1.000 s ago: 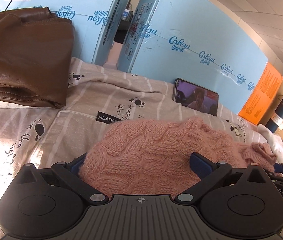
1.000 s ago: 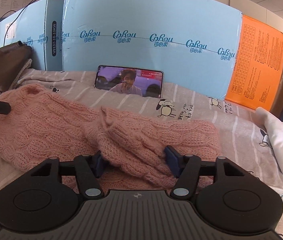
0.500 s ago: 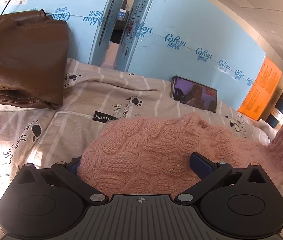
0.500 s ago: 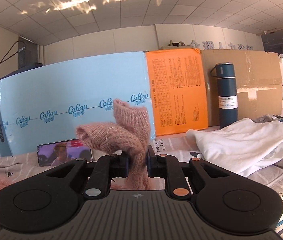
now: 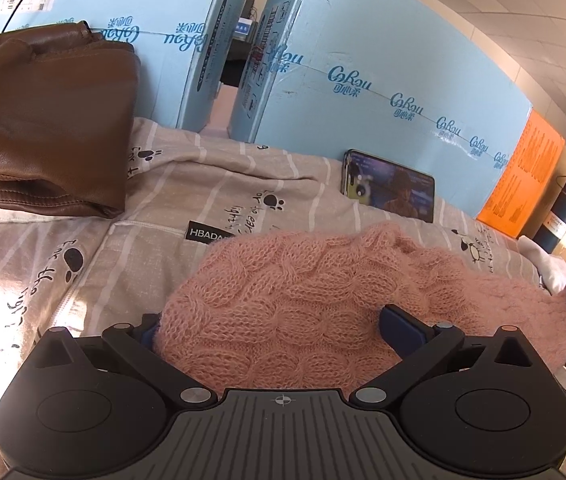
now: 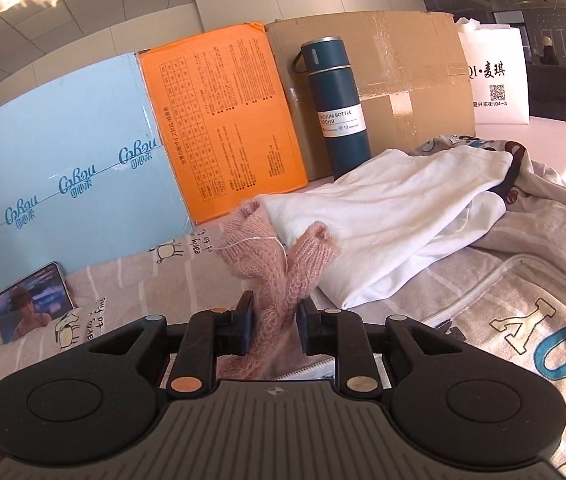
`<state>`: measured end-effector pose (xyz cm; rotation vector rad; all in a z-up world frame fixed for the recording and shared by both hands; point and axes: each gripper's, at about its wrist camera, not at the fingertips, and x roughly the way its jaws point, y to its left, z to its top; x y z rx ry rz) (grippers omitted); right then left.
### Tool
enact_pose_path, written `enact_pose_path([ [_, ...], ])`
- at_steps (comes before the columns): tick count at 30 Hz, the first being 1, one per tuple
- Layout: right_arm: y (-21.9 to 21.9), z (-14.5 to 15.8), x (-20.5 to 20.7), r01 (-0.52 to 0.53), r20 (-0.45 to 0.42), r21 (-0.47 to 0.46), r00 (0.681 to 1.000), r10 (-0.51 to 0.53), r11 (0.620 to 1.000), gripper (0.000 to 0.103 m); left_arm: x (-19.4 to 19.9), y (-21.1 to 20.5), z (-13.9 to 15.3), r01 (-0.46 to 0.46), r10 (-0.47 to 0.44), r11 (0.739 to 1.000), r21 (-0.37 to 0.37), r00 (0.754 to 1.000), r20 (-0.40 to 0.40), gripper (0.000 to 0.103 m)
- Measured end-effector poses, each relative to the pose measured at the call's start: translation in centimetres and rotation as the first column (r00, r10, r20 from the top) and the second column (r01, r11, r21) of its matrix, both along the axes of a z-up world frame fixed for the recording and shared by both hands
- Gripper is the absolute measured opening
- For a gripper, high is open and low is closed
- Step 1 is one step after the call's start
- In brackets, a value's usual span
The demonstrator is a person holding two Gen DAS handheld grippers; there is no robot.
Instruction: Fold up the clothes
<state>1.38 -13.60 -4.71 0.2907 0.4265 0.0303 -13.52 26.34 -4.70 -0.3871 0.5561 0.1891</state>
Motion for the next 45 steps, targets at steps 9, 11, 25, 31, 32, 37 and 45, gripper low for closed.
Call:
enact_pose_path([
  [9, -1.9, -0.6, 0.7, 0.103, -0.074, 0.078, 0.992, -0.097, 0.992, 0.041, -0.4, 0.1, 0.0, 0.002, 0.0, 0.998, -0.055, 1.0, 0.029, 0.103],
  [11, -2.4, -0.7, 0.8, 0.127, -0.078, 0.087, 0.99, -0.12, 0.988, 0.042, -0.2, -0.2, -0.1, 0.001, 0.0, 0.999, -0.034, 1.0, 0.023, 0.103],
  [25, -3.9, -0.7, 1.4, 0.178, -0.065, 0.097, 0.983, -0.172, 0.979, 0.06, -1.3, 1.2, 0.2, -0.097, 0.105, 0.993, -0.062, 0.986, 0.133, 0.103],
  [31, -4.3, 0.9, -0.3, 0.226, 0.062, 0.071, 0.971, -0.231, 0.971, 0.069, -2.0, -0.7, 3.4, 0.009, -0.043, 0.993, 0.121, 0.959, 0.282, 0.103],
  [32, -4.7, 1.3, -0.7, 0.194, 0.082, 0.109, 0.976, -0.204, 0.975, 0.07, -1.6, -1.5, 3.9, 0.05, -0.101, 0.982, 0.18, 0.953, 0.284, 0.103],
  [37, -5.0, 1.8, -2.0, -0.052, 0.133, 0.265, 0.991, 0.017, 0.963, 0.078, 2.2, -4.7, 5.1, 0.264, -0.357, 0.871, 0.415, 0.92, 0.164, 0.103],
  [45, -0.9, 2.5, -3.5, -0.284, 0.184, 0.154, 0.949, 0.255, 0.946, 0.082, 8.0, -5.4, 3.7, 0.499, -0.5, 0.798, 0.337, 0.861, -0.091, 0.103],
])
